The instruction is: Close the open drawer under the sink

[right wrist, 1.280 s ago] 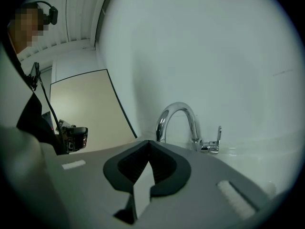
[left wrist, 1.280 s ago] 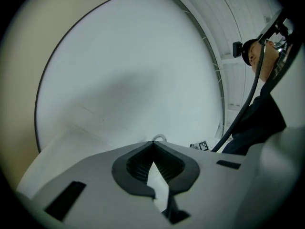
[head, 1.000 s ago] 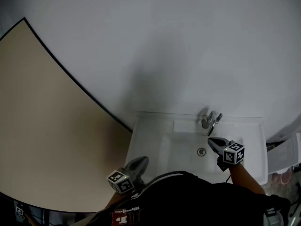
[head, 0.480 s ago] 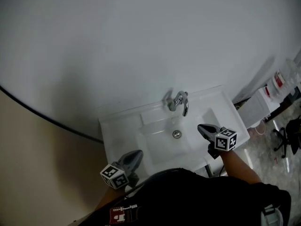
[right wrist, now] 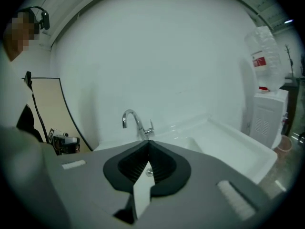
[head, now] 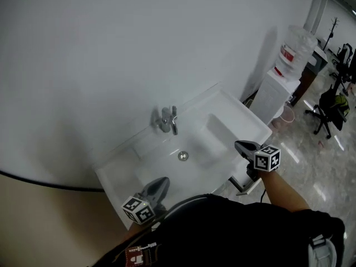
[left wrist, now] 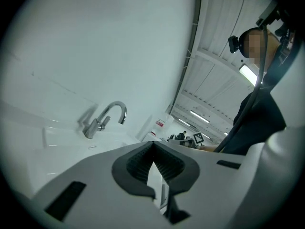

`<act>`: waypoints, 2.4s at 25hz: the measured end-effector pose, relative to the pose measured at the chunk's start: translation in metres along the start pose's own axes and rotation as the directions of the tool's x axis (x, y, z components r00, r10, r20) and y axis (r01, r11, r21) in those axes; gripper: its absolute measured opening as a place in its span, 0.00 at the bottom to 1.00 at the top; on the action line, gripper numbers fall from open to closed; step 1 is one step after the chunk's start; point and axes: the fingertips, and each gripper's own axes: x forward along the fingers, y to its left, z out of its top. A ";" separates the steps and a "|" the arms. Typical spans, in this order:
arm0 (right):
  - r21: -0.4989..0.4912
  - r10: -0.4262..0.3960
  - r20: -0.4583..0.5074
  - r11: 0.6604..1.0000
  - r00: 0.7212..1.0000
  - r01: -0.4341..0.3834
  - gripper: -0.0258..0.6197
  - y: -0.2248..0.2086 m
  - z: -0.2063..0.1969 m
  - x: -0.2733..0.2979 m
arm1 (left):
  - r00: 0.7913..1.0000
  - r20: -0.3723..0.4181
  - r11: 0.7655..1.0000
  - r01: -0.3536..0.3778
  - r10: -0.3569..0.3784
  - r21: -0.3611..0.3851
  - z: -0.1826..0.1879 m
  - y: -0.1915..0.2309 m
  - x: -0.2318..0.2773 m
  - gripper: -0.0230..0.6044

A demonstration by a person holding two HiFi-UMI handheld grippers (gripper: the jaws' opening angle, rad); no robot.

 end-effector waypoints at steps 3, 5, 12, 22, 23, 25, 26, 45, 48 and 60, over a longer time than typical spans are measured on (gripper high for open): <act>0.021 -0.036 0.027 0.999 0.999 0.035 0.04 -0.038 -0.009 -0.035 | 0.999 -0.042 0.999 0.031 -0.030 0.009 -0.016 -0.026 0.037 0.04; 0.020 -0.051 0.033 0.999 0.998 0.050 0.04 -0.061 -0.015 -0.057 | 0.997 -0.069 0.999 0.042 -0.041 0.010 -0.029 -0.043 0.062 0.04; 0.005 -0.065 0.034 0.998 0.997 0.065 0.04 -0.135 -0.043 -0.110 | 0.984 -0.167 0.997 0.070 -0.064 0.033 -0.077 -0.093 0.153 0.04; 0.049 -0.083 0.016 0.995 0.996 0.082 0.04 -0.201 -0.111 -0.153 | 0.928 -0.345 0.987 0.161 -0.142 0.027 -0.170 -0.145 0.254 0.04; 0.059 -0.089 0.014 0.994 0.996 0.088 0.04 -0.206 -0.120 -0.156 | 0.918 -0.366 0.985 0.173 -0.151 0.027 -0.179 -0.148 0.260 0.04; 0.080 -0.104 0.011 0.991 0.995 0.103 0.04 -0.215 -0.137 -0.162 | 0.899 -0.406 0.981 0.191 -0.166 0.021 -0.197 -0.155 0.272 0.04; 0.089 -0.111 0.010 0.990 0.994 0.110 0.04 -0.219 -0.145 -0.165 | 0.890 -0.423 0.980 0.197 -0.172 0.016 -0.205 -0.158 0.277 0.04; 0.104 -0.224 -0.030 0.969 0.974 0.226 0.04 -0.309 -0.286 -0.206 | 0.698 -0.672 0.949 0.316 -0.246 -0.019 -0.353 -0.191 0.354 0.04; 0.102 -0.221 -0.054 0.969 0.974 0.225 0.05 -0.314 -0.314 -0.208 | 0.663 -0.703 0.943 0.332 -0.258 -0.033 -0.376 -0.198 0.362 0.04; 0.001 -0.171 -0.156 0.985 0.973 0.173 0.11 -0.317 -0.415 -0.193 | 0.538 -0.797 0.923 0.379 -0.274 -0.061 -0.455 -0.205 0.377 0.04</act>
